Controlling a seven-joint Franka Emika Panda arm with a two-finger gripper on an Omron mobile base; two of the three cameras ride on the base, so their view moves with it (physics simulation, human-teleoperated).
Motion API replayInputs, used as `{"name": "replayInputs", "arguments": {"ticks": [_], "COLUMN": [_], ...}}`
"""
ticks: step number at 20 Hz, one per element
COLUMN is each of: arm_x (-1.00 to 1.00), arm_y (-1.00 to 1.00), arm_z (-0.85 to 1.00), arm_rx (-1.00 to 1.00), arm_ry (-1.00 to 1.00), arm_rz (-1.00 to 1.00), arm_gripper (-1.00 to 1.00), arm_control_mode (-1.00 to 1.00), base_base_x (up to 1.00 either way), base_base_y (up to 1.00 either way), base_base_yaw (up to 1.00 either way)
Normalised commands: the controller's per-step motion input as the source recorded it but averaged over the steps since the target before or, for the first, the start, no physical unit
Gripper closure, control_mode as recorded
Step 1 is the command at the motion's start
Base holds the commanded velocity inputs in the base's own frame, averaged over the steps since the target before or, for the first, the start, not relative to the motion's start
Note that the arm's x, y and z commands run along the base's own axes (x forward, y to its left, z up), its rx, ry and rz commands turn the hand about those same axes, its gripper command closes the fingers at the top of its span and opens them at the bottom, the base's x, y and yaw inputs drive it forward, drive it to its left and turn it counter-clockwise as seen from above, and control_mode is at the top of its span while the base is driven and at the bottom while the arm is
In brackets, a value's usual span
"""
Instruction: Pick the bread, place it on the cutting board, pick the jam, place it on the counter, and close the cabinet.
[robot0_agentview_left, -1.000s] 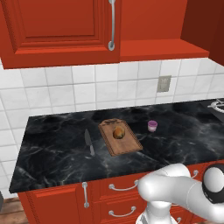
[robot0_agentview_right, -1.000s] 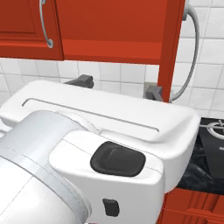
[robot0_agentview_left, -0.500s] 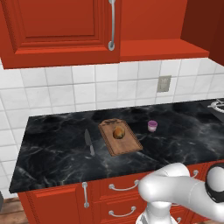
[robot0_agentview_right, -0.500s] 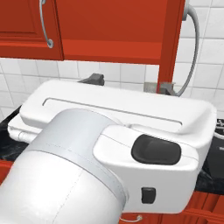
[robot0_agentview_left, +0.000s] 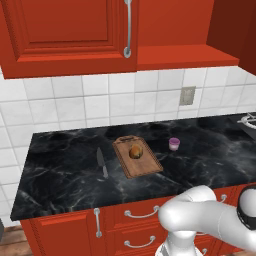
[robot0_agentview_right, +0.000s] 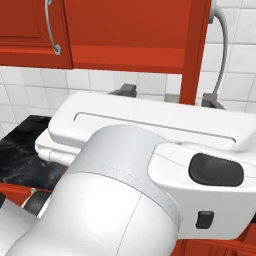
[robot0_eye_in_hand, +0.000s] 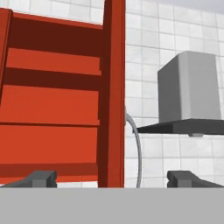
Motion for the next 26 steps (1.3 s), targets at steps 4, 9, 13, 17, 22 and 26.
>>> {"name": "replayInputs", "arguments": {"ticks": [4, 9, 13, 17, 22, 26], "arm_x": [0.16, 0.21, 0.19, 0.21, 0.23, 0.23], "arm_y": [-0.03, 0.00, 0.00, 0.00, 0.00, 0.00], "arm_z": [-0.01, -0.05, -0.08, -0.11, -0.18, -0.18], "arm_rx": [0.00, 0.00, 0.00, 0.00, 0.00, 0.00], "arm_ry": [0.00, 0.00, 0.00, 0.00, 0.00, 0.00], "arm_rz": [0.01, 0.01, 0.01, 0.01, 0.01, 0.01], "arm_gripper": [-1.00, -1.00, -1.00, -1.00, -1.00, -1.00], "arm_control_mode": [-1.00, -1.00, -1.00, -1.00, -1.00, -1.00], "base_base_x": [0.00, 0.00, 0.00, 0.00, 0.00, 0.00], "base_base_y": [0.00, 0.00, 0.00, 0.00, 0.00, 0.00], "base_base_yaw": [0.00, 0.00, 0.00, 0.00, 0.00, 0.00]}}
